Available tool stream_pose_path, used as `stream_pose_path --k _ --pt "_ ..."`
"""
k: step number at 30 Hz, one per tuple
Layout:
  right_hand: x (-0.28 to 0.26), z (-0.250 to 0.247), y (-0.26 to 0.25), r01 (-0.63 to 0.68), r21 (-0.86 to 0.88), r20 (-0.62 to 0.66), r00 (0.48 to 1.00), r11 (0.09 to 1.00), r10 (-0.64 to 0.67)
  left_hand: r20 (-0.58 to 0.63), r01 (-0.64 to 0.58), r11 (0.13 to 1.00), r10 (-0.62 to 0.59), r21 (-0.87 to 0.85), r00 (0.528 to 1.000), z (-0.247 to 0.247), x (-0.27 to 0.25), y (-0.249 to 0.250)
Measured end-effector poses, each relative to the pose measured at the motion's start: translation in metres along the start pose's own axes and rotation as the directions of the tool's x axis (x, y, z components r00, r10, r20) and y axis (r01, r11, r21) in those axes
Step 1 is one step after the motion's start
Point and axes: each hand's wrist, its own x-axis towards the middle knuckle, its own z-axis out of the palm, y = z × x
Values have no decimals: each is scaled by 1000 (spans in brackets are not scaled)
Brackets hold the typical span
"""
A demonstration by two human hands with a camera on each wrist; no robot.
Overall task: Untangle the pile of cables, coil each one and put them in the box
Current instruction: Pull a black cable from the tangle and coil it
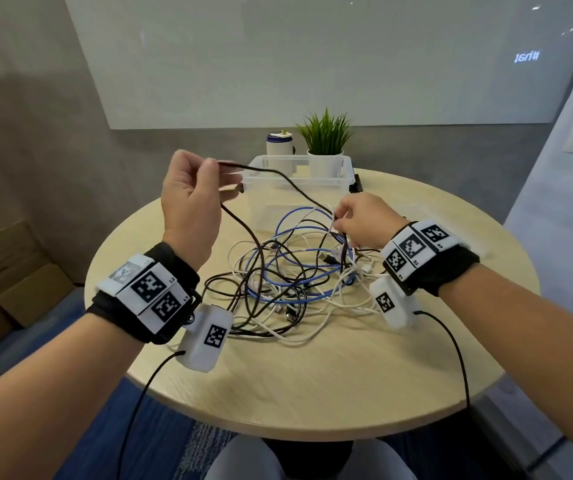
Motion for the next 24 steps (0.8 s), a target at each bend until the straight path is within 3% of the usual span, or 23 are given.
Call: stream_pose_path --k 3,6,10,12,16,18,21,24 --pt "0 -2 -2 38 189 -99 995 981 -19 63 71 958 -92 277 994 -3 -1 -5" --pt "0 -7 -7 74 254 -131 991 964 -41 184 108 835 -242 539 953 -5 -6 -10" --pt "3 -9 -10 21 268 -46 999 963 -9 306 -54 616 -311 786 900 -5 -12 -14" --pt "3 -8 -13 9 224 17 1000 974 -13 361 -143 544 -319 827 876 -4 -13 -15" --pt "1 -4 -19 44 185 86 994 982 -61 427 -243 506 -287 827 858 2 -14 -22" --pt "0 -3 -21 59 204 93 993 977 -79 429 -252 444 -364 860 827 6 -15 -31" --pt "-1 -2 -22 58 318 90 992 946 -91 393 -246 323 -554 914 734 8 -16 -48" --pt "-2 -4 -20 38 349 94 993 936 -75 364 -183 333 -641 925 675 7 -15 -53"
